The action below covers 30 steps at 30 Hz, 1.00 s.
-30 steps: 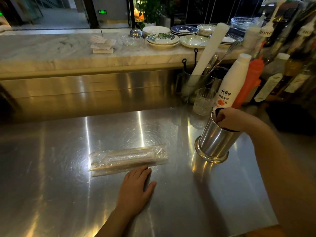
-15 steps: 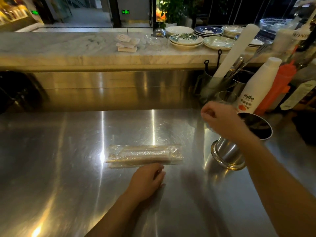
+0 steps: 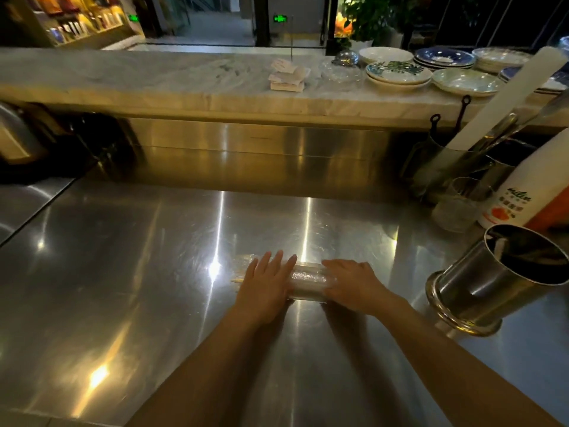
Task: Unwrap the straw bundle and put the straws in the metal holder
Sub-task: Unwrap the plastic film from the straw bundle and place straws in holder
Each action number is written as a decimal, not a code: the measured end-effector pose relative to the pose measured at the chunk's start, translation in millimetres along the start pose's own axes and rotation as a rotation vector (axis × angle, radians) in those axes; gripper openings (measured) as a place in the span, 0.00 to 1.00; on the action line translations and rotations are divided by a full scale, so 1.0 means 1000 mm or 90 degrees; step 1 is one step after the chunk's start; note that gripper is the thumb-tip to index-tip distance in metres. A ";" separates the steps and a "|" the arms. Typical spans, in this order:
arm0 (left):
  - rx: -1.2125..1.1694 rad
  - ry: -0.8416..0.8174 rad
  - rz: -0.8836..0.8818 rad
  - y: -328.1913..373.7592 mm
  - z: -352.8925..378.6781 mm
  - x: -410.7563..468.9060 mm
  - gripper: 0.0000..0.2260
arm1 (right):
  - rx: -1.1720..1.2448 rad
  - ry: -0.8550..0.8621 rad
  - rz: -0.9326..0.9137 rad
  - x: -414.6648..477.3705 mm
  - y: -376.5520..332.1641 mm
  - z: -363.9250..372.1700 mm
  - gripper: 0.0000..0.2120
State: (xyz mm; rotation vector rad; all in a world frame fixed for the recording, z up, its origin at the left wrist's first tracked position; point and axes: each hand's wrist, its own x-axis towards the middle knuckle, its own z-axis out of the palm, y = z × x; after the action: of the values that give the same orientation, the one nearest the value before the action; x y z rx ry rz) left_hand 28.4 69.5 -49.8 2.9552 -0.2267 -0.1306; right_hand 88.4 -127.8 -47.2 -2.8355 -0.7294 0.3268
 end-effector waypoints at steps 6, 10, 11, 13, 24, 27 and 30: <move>-0.012 0.111 0.042 -0.004 0.007 -0.013 0.23 | -0.079 0.062 -0.024 -0.007 -0.002 -0.001 0.25; -0.023 0.162 0.047 0.000 0.004 -0.017 0.26 | -0.224 0.194 -0.117 -0.025 -0.013 0.001 0.19; -0.032 0.175 0.041 0.001 0.002 -0.017 0.26 | -0.223 0.234 -0.142 -0.029 -0.015 0.004 0.17; -0.039 0.186 0.037 0.002 0.000 -0.018 0.24 | -0.200 0.278 -0.180 -0.035 -0.019 0.009 0.14; -0.056 0.247 0.123 0.018 0.017 -0.041 0.17 | 0.183 0.126 0.010 -0.026 -0.015 -0.007 0.11; -0.051 0.205 0.115 0.018 0.021 -0.048 0.22 | 0.148 0.045 0.078 -0.016 -0.013 0.001 0.19; -0.047 0.175 0.104 0.018 0.017 -0.051 0.23 | 0.097 -0.005 0.093 -0.007 -0.017 0.005 0.20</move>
State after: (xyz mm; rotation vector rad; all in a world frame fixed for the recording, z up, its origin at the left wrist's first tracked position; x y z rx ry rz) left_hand -26.0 56.9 -58.9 2.8240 -0.4116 0.2801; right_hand 73.5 -116.0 -46.9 -2.7485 -0.4768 0.3984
